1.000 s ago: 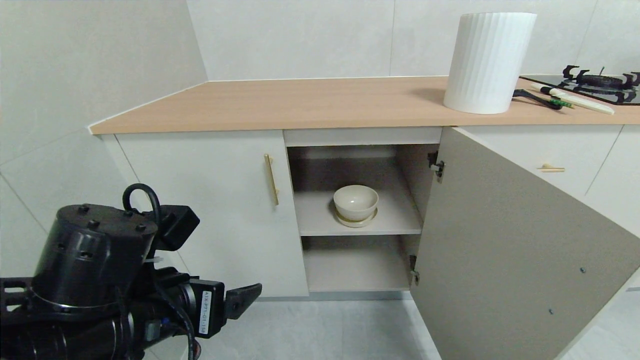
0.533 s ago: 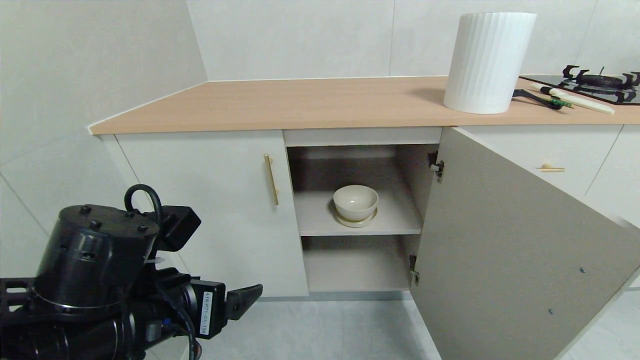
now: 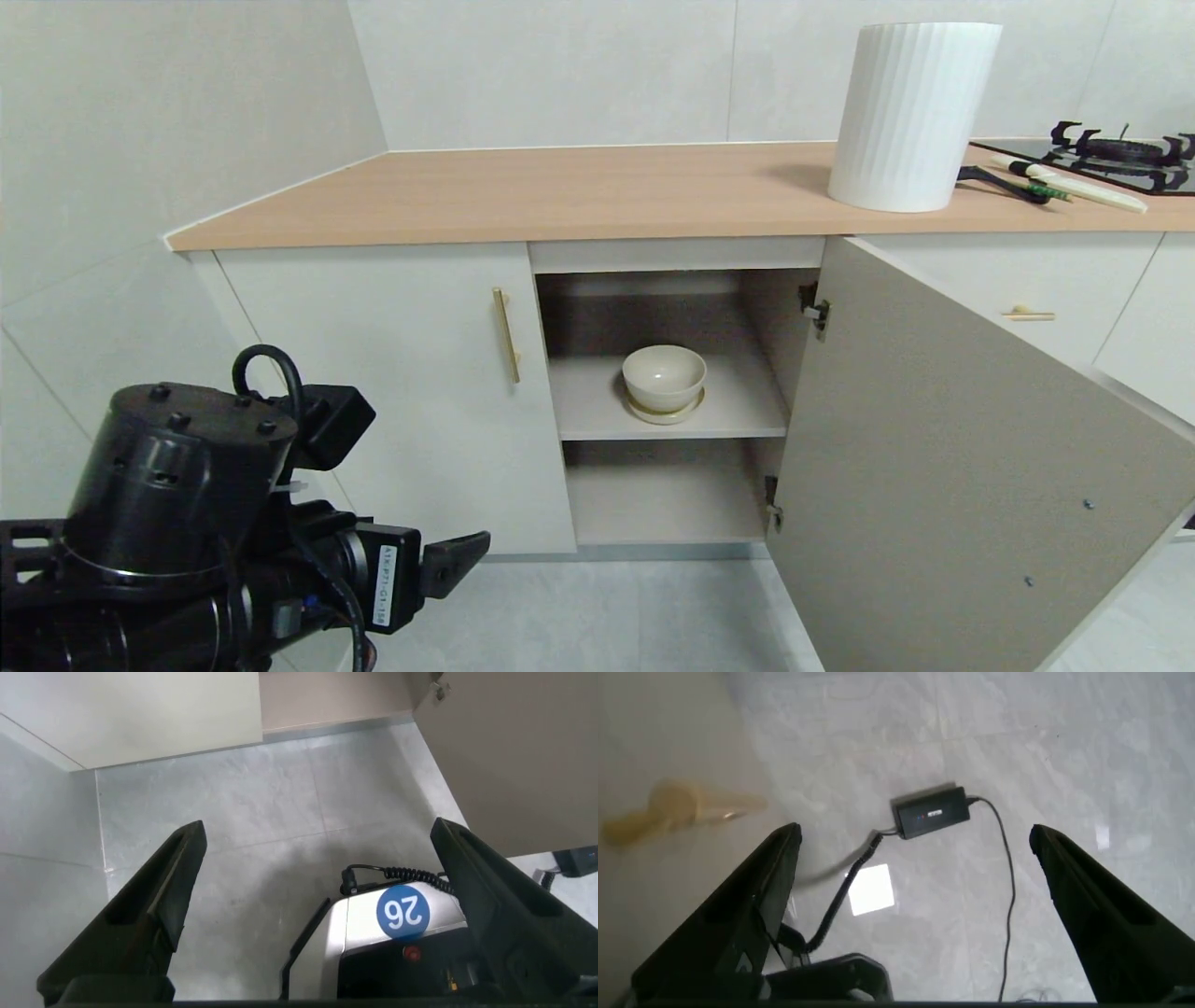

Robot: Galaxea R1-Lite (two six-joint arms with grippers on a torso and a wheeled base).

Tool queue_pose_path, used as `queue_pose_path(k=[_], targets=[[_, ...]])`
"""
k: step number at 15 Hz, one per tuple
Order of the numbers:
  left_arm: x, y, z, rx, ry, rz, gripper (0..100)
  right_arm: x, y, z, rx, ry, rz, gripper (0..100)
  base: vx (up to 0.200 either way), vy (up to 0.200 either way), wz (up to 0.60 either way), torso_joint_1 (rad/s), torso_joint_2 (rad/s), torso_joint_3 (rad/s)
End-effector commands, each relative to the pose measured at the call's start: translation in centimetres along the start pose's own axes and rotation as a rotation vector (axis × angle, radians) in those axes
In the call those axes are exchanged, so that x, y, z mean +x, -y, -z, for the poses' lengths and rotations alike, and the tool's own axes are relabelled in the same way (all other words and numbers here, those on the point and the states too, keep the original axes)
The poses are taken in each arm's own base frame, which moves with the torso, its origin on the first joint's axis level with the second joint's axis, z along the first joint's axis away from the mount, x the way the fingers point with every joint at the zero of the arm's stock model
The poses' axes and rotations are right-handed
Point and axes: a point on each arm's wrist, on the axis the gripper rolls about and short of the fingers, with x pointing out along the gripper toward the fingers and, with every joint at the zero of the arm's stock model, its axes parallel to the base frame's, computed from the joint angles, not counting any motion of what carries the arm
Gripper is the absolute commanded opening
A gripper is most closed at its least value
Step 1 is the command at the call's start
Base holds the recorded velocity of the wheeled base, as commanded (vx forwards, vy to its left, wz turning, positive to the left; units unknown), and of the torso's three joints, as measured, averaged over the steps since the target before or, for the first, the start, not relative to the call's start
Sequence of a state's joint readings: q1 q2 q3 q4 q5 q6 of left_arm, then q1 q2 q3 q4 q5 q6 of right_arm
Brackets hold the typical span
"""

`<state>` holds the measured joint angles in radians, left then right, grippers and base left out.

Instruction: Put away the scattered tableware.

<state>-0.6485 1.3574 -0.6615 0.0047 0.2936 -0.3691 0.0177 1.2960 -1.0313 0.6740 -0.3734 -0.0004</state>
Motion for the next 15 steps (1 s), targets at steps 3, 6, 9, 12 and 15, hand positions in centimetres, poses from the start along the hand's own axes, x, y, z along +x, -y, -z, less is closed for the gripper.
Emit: queue_pose_path(k=[3, 6, 9, 12, 15], targets=[[0.0, 0.0, 0.0, -0.001, 0.001, 0.001, 100, 2.2, -0.8, -0.2, 0.011, 0.038, -0.005, 100, 0.000, 0.000, 0.00, 0.000, 0.00, 0.000], [0.0, 0.0, 0.0, -0.001, 0.001, 0.001, 100, 2.1, -1.1, -0.3, 0.017, 0.066, -0.080, 100, 0.000, 0.000, 0.00, 0.000, 0.00, 0.000], [0.0, 0.0, 0.0, -0.001, 0.001, 0.000, 100, 1.8, -1.6, -0.3, -0.006, 0.077, -0.123, 100, 0.000, 0.000, 0.00, 0.000, 0.00, 0.000], [0.0, 0.0, 0.0, -0.001, 0.001, 0.001, 100, 1.5, -2.7, 0.0, -0.051, 0.080, -0.186, 100, 0.000, 0.000, 0.00, 0.000, 0.00, 0.000], [0.0, 0.0, 0.0, -0.001, 0.001, 0.000, 100, 1.2, -4.0, 0.3, -0.066, 0.083, -0.235, 100, 0.000, 0.000, 0.00, 0.000, 0.00, 0.000]])
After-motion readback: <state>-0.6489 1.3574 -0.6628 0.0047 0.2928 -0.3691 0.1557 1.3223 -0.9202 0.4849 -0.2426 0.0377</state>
